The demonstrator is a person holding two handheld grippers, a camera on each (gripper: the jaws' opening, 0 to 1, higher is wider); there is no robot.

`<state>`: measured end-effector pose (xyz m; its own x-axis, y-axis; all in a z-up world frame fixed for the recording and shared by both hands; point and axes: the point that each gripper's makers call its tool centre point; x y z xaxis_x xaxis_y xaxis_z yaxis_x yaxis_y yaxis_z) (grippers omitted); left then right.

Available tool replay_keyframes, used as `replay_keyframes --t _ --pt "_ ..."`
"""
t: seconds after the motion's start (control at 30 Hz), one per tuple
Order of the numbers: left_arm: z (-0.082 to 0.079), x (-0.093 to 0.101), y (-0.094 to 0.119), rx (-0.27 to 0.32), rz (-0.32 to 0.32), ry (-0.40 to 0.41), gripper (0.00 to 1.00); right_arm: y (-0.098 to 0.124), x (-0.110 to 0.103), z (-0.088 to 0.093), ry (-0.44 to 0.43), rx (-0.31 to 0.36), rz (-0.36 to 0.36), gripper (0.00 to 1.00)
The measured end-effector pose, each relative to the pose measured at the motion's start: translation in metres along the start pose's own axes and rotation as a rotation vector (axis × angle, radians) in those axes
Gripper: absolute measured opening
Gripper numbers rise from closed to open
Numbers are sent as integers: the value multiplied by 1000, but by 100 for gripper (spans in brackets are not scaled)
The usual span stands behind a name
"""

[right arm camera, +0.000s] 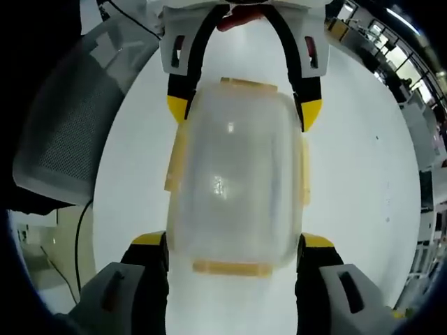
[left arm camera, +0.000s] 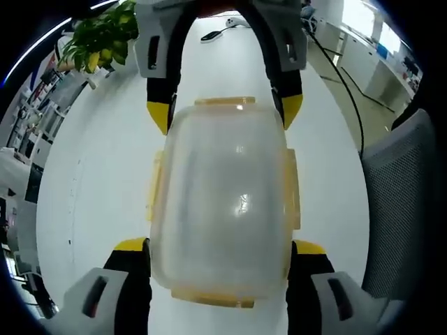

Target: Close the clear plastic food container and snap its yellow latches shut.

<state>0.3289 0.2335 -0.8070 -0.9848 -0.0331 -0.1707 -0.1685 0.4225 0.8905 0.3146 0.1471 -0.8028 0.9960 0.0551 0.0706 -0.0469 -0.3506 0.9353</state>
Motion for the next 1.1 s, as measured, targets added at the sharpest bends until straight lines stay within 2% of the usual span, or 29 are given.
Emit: replay_keyframes --t 0.37,0.6,0.8,1.1 --pt "20 6 10 9 -3 27 78 -9 -5 -23 15 25 3 72" --pt "38 10 18 -12 -2 53 79 -15 -7 -40 29 26 2 73" --pt "55 13 25 -3 -7 97 80 -22 -7 -56 46 29 5 73" --pt "80 10 36 -26 -12 104 80 -32 -2 -83 53 46 8 73"
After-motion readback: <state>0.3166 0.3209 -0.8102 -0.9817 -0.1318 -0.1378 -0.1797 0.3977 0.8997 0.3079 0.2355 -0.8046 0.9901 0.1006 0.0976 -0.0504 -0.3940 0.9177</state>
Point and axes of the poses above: the point that each gripper's makers call its tool centre point, and the gripper's own axes: y roughly backward along the fingers, x roughly to its right, z roughly out of its underside, and after that the axes turned 4 degrees about x, right-handed
